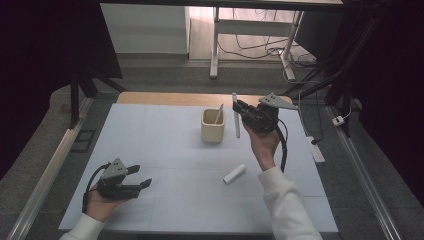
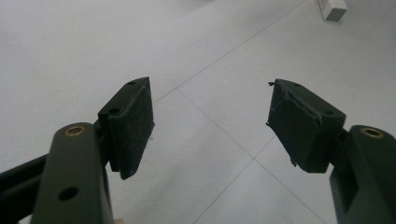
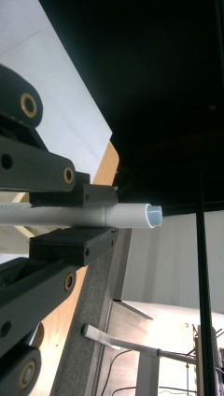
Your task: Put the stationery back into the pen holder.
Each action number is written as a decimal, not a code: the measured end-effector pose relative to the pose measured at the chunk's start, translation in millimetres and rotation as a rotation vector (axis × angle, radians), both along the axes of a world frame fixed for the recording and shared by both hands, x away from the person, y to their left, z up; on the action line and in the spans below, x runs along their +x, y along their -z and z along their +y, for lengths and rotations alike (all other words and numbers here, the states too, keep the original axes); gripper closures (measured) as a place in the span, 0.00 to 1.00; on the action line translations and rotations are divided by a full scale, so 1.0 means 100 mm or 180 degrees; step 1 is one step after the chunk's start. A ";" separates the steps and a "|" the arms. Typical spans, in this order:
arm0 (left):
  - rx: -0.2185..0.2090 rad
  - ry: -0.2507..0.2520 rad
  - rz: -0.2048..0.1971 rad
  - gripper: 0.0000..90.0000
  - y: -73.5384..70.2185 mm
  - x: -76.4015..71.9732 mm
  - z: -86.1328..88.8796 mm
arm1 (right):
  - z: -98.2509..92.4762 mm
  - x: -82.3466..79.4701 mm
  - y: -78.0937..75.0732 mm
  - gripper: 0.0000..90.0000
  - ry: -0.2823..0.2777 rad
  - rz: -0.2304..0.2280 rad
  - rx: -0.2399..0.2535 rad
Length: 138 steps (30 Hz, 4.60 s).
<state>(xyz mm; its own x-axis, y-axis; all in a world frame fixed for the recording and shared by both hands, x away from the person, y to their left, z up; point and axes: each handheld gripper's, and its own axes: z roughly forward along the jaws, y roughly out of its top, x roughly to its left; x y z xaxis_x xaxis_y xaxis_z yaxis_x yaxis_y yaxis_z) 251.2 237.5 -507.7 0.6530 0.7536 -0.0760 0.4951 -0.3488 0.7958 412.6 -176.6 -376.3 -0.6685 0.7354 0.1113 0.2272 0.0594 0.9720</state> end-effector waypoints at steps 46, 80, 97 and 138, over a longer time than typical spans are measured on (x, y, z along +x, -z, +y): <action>-0.0009 -0.0003 0.0005 0.34 0.01 0.01 0.01 | 0.31 0.47 0.03 0.86 -0.0002 0.0071 0.0351; 0.0009 0.0030 0.0019 0.34 0.02 0.01 0.00 | 0.40 0.75 0.24 0.60 0.0018 0.0269 0.0269; 0.0024 0.0032 0.0032 0.34 0.03 0.02 -0.01 | 0.18 0.57 0.35 0.52 -0.0213 0.0231 -0.0010; 0.0061 0.0047 0.0037 0.34 0.04 0.02 -0.06 | -0.67 -0.08 0.62 0.50 -0.0493 0.0315 -0.0501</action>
<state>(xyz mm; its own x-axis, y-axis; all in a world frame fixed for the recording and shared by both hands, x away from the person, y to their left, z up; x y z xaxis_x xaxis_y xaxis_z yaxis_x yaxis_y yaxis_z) 253.0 231.5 -511.8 0.6632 0.7452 -0.0692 0.4988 -0.3712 0.7832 405.0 -243.4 -438.2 -0.7661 0.6384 0.0740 0.2972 0.2499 0.9215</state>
